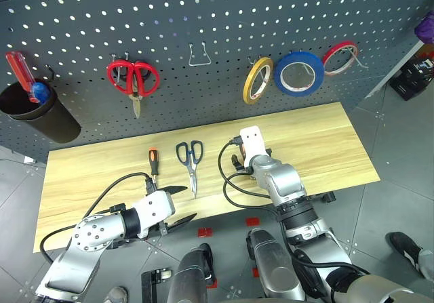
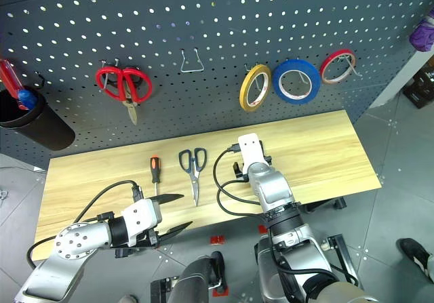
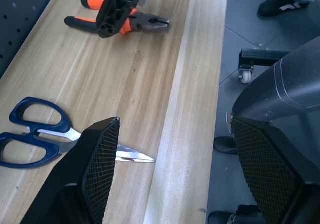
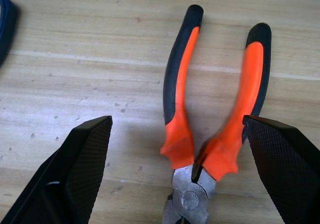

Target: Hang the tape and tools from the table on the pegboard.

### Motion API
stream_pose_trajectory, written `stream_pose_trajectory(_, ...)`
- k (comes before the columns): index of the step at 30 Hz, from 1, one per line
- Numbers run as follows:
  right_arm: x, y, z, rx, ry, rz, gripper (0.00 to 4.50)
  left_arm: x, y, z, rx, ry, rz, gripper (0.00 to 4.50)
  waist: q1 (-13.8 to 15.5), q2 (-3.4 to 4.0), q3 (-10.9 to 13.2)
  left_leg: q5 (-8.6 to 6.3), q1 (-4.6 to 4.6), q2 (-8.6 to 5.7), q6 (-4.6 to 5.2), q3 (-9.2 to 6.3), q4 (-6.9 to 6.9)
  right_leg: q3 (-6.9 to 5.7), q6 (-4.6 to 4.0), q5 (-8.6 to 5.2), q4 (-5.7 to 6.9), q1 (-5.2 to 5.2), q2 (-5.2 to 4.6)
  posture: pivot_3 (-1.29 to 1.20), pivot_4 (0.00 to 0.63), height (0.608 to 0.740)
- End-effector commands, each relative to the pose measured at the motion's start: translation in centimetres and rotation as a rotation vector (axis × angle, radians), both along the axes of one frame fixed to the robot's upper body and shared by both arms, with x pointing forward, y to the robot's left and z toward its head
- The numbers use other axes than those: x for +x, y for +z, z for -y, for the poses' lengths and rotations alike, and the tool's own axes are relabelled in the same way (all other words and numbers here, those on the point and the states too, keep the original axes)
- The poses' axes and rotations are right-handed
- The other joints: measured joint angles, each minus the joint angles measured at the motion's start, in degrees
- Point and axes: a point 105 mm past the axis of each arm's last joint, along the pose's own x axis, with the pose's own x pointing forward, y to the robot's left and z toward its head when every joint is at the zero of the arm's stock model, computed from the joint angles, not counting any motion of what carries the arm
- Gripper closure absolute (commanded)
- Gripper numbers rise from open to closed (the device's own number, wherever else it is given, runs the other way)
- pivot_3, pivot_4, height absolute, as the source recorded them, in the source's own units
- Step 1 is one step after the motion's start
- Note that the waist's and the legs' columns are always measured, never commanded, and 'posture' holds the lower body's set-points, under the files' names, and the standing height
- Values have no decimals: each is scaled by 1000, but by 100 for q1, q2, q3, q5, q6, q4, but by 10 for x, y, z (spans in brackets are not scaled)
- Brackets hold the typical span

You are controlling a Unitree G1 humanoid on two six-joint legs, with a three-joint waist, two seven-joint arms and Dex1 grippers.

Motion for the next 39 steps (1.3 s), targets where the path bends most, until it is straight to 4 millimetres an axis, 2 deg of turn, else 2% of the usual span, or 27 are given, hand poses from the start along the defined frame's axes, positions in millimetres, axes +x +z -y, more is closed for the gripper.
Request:
stream_pose_trajectory(1, 5, 7, -2, 13, -17, 15, 29, -1, 0, 2, -1, -15, 9, 774, 0, 0, 0, 0, 0, 0, 0, 1, 0, 1, 0, 0, -1, 0, 0, -289, 360, 740)
stream_pose_trajectory(15, 21, -16, 9, -65, -36, -46, 29, 0, -2, 1, 2, -14, 15, 774, -4, -2, -2, 0, 0, -1, 0, 4, 1, 1, 1, 1, 1, 0, 1, -281, 337, 740)
stream_pose_trajectory(18, 22, -21, 10, -86, -23, -49, 670, 1, -3, 0, 0, -7, 13, 774, -1, -5, -4, 0, 1, -1, 0, 4, 4, 0, 2, 2, 3, 2, 1, -282, 331, 740)
stream_pose_trajectory(21, 21, -18, 6, -67, -6, -37, 1643, 6, 1, -3, -50, 56, 38, 774, -2, -6, -8, 1, 1, -1, -1, 4, 6, 0, 3, 2, 3, 2, 1, -287, 321, 740)
stream_pose_trajectory(22, 21, -17, 5, -59, -2, -31, 1820, 7, 3, -4, -67, 73, 43, 774, -1, -9, -10, 1, 1, -1, -1, 4, 6, 1, 3, 3, 3, 3, 1, -288, 320, 740)
stream_pose_trajectory(27, 13, 13, -6, 31, 51, 85, 1820, 8, 21, -11, -249, 190, 56, 774, 0, -13, -13, 1, -5, 0, -2, 4, 5, 0, 3, 3, 3, -4, 2, -283, 311, 740)
stream_pose_trajectory(31, -24, 82, -26, 150, 260, 438, 1820, 4, 56, -25, -550, 337, 54, 774, 17, -17, -14, 2, -21, 1, -3, 4, 7, 1, 4, 3, 4, -17, 2, -279, 306, 740)
stream_pose_trajectory(33, -37, 106, -29, 162, 317, 556, 1820, 4, 66, -28, -605, 363, 58, 774, 26, -19, -15, 2, -33, 0, -4, 4, 11, 2, 4, 3, 4, -31, 2, -272, 308, 740)
stream_pose_trajectory(35, -53, 144, -36, 212, 377, 718, 1820, 3, 75, -30, -633, 380, 64, 774, 37, -21, -17, 4, -33, 0, -8, 5, 17, 3, 7, 5, 21, -35, 4, -269, 308, 740)
stream_pose_trajectory(36, -58, 155, -38, 225, 393, 764, 1820, 3, 78, -31, -637, 385, 65, 774, 44, -23, -18, 6, -32, 0, -9, 5, 21, 4, 7, 5, 33, -37, 4, -270, 308, 740)
stream_pose_trajectory(39, -74, 205, -51, 303, 454, 948, 1820, 5, 88, -31, -613, 364, 75, 774, 46, -34, -24, 12, -18, 1, -20, 4, 23, 8, 7, 5, 58, -37, 10, -262, 307, 740)
